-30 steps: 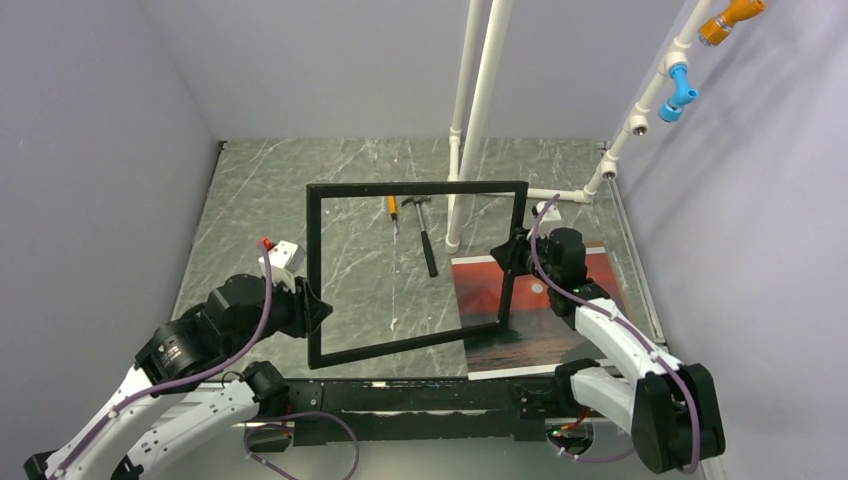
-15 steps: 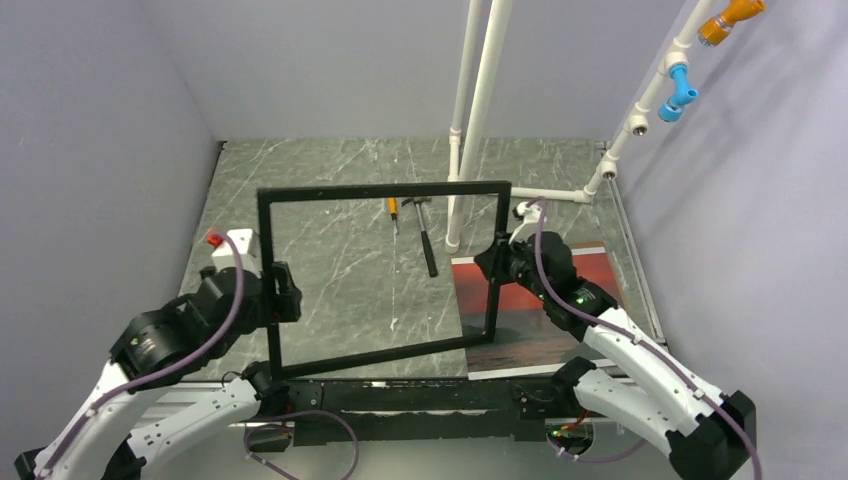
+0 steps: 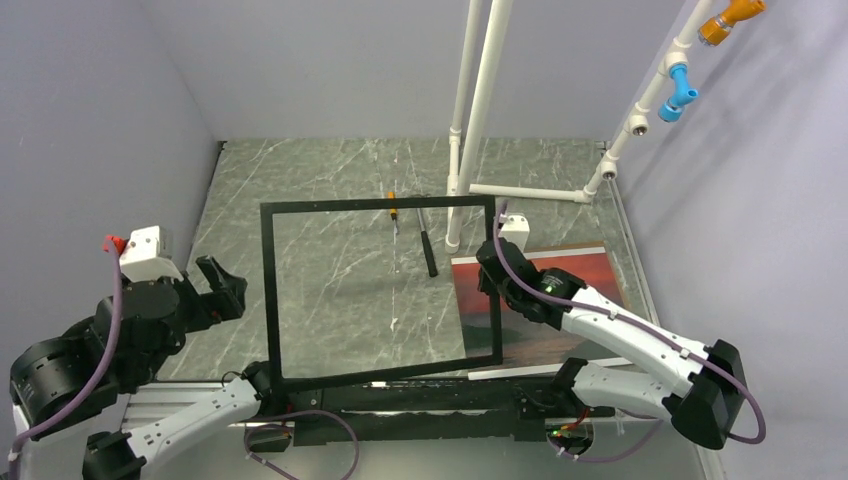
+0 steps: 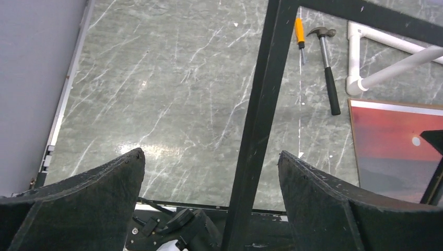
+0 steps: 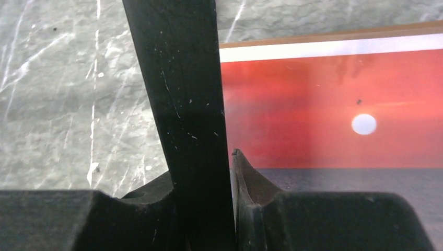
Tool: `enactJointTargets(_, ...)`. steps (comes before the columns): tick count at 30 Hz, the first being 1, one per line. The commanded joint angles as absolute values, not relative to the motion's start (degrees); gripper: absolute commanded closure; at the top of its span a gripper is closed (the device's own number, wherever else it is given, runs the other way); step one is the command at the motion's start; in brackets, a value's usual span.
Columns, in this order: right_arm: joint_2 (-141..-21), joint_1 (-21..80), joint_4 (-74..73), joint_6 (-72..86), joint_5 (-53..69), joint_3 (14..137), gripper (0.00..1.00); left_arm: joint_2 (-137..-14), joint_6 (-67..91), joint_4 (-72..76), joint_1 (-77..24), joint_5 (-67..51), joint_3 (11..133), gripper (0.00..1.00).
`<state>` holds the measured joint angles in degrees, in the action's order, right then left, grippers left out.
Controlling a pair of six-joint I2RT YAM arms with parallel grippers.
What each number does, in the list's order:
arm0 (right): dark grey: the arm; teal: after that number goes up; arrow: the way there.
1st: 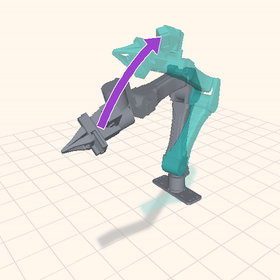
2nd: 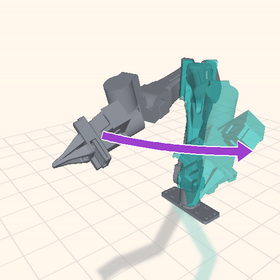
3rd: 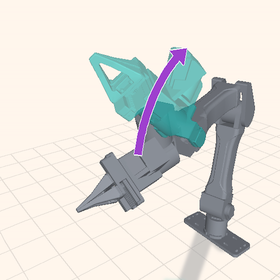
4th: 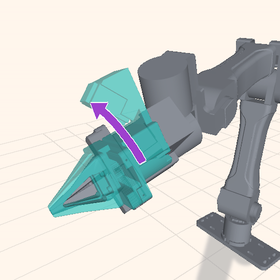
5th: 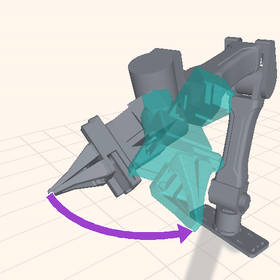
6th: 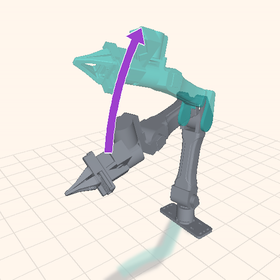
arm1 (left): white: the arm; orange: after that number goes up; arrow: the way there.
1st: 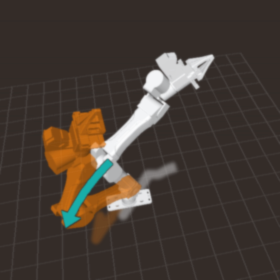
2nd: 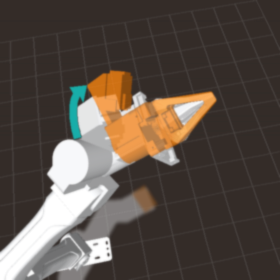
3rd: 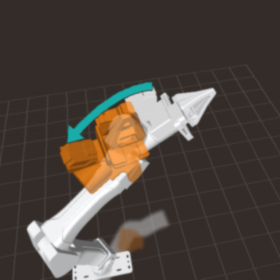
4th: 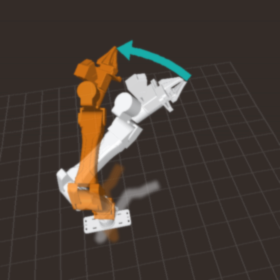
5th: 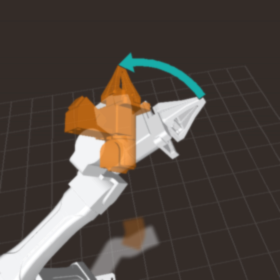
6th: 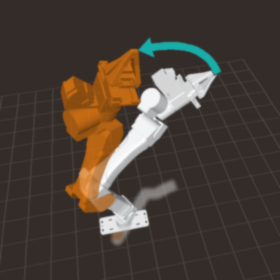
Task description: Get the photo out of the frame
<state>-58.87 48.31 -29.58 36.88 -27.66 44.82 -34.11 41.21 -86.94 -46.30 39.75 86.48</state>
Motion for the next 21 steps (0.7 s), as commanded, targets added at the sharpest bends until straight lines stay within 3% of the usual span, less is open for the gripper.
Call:
enactJointTargets(1, -60.5, 48.23, -33.17, 47.84, -36.67, 53.08, 1.0, -32.18, 39.76, -87.86, -46.17, 41.95, 85.77, 0.01)
enactJointTargets(9, -64.62, 49.32, -32.03, 49.14, -37.43, 60.74, 1.0, -29.17, 34.99, -75.68, -46.21, 33.55, 81.11, 0.01)
enactJointTargets(14, -73.67, 54.24, -30.36, 48.17, -39.65, 67.44, 1.0, -31.75, 33.62, -72.66, -46.21, 30.23, 80.04, 0.01)
enactJointTargets(21, -90.22, 58.7, -40.05, 57.17, -43.87, 82.41, 1.0, -34.89, 32.4, -68.92, -46.22, 27.78, 79.01, 0.01)
